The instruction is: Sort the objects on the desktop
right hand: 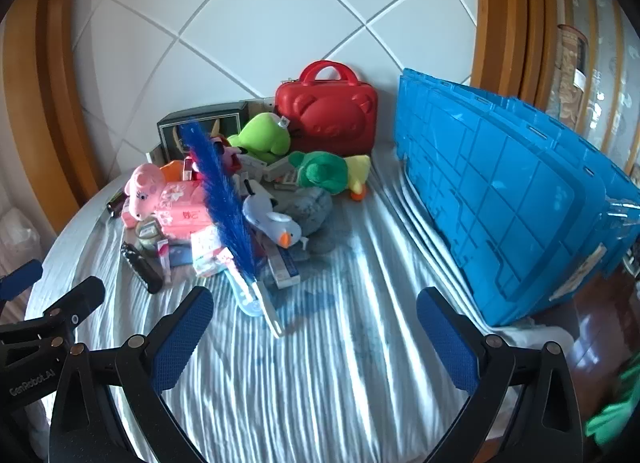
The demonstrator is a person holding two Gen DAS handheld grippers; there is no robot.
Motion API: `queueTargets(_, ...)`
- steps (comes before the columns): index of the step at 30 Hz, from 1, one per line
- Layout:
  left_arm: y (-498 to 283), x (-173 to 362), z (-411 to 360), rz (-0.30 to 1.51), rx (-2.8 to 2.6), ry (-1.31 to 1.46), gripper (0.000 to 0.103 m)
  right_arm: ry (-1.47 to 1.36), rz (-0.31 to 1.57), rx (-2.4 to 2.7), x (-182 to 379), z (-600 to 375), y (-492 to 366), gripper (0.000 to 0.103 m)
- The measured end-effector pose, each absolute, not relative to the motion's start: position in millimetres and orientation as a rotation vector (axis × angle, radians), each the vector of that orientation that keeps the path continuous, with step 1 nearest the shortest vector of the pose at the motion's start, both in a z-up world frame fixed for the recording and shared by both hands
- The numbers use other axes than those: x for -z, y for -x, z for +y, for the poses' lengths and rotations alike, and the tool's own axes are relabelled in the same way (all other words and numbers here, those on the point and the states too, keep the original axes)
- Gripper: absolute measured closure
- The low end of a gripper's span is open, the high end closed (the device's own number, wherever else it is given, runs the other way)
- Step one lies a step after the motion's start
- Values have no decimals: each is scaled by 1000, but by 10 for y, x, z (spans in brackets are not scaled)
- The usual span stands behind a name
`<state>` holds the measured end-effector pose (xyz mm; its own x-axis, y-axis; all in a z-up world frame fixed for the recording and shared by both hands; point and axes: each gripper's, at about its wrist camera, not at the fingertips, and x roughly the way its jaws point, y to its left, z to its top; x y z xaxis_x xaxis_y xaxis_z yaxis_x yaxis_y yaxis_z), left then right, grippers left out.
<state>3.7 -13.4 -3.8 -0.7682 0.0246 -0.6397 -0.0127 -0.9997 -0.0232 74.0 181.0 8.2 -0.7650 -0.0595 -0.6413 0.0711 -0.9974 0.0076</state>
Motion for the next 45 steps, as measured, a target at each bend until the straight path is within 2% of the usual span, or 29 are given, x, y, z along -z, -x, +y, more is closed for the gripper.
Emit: queueTargets(45, 97, 178, -207, -57, -2943, 1138, 1, -1102, 11, 2864, 12, 1864, -616, 0)
